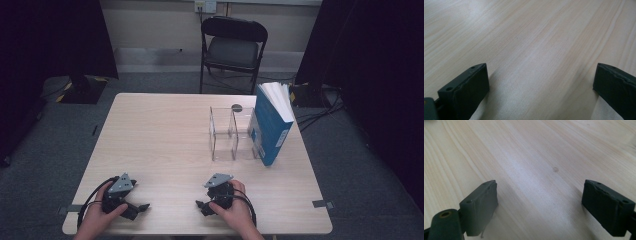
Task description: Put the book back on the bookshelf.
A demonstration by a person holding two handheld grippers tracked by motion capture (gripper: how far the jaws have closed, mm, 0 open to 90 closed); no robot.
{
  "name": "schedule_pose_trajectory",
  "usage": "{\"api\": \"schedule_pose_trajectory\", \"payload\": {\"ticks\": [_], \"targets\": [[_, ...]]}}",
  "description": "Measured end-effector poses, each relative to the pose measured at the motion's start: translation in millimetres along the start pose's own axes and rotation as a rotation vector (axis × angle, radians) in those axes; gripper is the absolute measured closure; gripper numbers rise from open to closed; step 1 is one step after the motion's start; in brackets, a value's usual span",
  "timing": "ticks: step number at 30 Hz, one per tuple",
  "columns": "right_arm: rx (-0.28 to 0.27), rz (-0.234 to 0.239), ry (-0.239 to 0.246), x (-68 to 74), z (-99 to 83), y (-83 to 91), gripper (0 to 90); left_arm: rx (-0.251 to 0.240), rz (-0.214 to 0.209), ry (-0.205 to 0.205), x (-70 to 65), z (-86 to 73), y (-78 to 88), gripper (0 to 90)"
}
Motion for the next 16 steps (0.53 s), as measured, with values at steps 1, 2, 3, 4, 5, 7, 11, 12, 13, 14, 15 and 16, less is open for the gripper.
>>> {"api": "schedule_pose_trajectory", "payload": {"ticks": [1, 2, 3, 4, 5, 7, 11, 12, 13, 14, 15, 16], "targets": [[-0.007, 0.004, -0.003, 0.4, -0.6, 0.0, 12.5, 0.0, 0.001, 0.0, -0.1, 0.0, 0.0, 0.0], [-0.01, 0.003, -0.002, 0.5, -1.0, 0.1, 12.6, 0.0, 0.002, 0.001, -0.1, 0.1, -0.1, 0.0], [-0.009, 0.004, 0.0, 0.4, -0.9, 0.1, 12.6, 0.0, 0.002, 0.001, -0.1, 0.1, 0.0, 0.0], [-0.007, 0.006, 0.0, 0.4, -0.8, 0.1, 12.6, 0.0, 0.002, 0.0, -0.1, 0.1, 0.0, 0.0], [-0.007, 0.007, 0.002, 0.2, -0.7, 0.0, 12.6, 0.0, 0.002, 0.0, -0.1, 0.1, 0.0, 0.0], [-0.009, 0.013, 0.009, -0.3, -0.7, -0.1, 12.6, 0.001, 0.005, 0.001, -0.1, 0.1, 0.0, 0.0], [-0.03, 0.011, 0.001, 0.1, -3.1, 0.0, 12.6, 0.002, 0.007, -0.002, 0.0, 0.2, 0.1, 0.0], [-0.042, 0.011, 0.007, -0.2, -4.2, -0.3, 12.6, 0.003, 0.007, -0.003, 0.0, 0.2, 0.1, 0.0], [-0.058, 0.015, 0.01, -0.3, -5.2, -0.8, 12.6, 0.003, 0.007, -0.002, -0.1, 0.2, 0.1, 0.0], [-0.06, 0.016, 0.014, -0.5, -5.1, -1.0, 12.6, 0.011, 0.008, -0.011, 0.6, 0.3, 0.5, 0.0], [-0.061, 0.016, 0.016, -0.6, -5.1, -1.1, 12.6, 0.013, 0.007, -0.013, 0.6, 0.3, 0.6, 0.0], [-0.061, 0.016, 0.016, -0.6, -5.0, -1.1, 12.6, 0.013, 0.007, -0.013, 0.5, 0.3, 0.6, 0.0]]}}
Point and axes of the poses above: each handheld gripper's, and its own axes: y roughly backward along the jaws, z roughly out of its top, x roughly to its left, the point moved 2 cm from there along -y, roughly forward along the jaws, and after that the axes turned 5 degrees about z, right-handed, at the moved point
